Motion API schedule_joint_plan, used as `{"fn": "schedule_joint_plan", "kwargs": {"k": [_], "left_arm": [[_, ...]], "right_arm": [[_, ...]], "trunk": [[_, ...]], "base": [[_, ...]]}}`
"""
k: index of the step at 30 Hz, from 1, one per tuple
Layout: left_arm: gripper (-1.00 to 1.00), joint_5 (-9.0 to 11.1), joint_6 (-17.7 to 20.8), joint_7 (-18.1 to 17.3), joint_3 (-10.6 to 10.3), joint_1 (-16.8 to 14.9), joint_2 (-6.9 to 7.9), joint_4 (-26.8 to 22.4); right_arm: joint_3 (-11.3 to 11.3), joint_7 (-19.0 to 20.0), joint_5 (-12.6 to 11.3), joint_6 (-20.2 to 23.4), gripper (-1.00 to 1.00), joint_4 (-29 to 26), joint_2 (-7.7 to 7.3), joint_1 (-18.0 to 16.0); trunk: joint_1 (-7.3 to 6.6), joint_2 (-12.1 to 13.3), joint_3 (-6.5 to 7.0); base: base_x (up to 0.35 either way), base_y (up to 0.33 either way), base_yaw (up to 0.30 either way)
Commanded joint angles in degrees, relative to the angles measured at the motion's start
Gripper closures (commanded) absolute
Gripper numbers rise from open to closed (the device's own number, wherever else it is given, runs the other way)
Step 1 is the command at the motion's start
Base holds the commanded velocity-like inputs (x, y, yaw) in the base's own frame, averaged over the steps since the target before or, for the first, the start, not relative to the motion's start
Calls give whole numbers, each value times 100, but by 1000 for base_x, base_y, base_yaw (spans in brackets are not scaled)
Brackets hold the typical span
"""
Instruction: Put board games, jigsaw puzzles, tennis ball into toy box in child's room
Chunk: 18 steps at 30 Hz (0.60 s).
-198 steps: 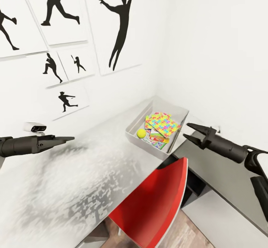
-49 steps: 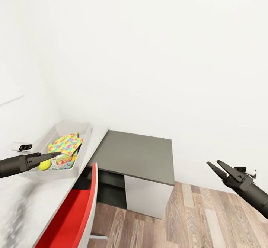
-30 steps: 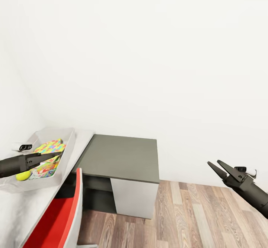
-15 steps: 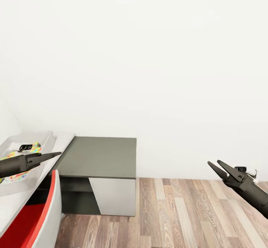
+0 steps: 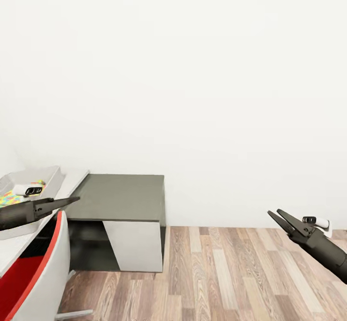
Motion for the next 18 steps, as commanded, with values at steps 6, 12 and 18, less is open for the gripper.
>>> {"fn": "schedule_joint_plan", "kwargs": {"k": [6, 12, 18], "left_arm": [[-100, -6, 62, -22, -4, -6, 0, -4], [-100, -5, 61, -22, -72, -6, -53, -51], [-100, -63, 67, -22, -788, -7, -85, -56]], "right_arm": [[-3, 2, -10, 32, -100, 2, -1, -5], [4, -25, 2, 20, -100, 2, 2, -5], [53, -283, 518, -276, -100, 4, 21, -5]], "trunk": [[1, -13, -4], [1, -13, -3], [1, -13, -3]], "base": [[-282, -125, 19], [-221, -130, 2], [-31, -62, 0]]}}
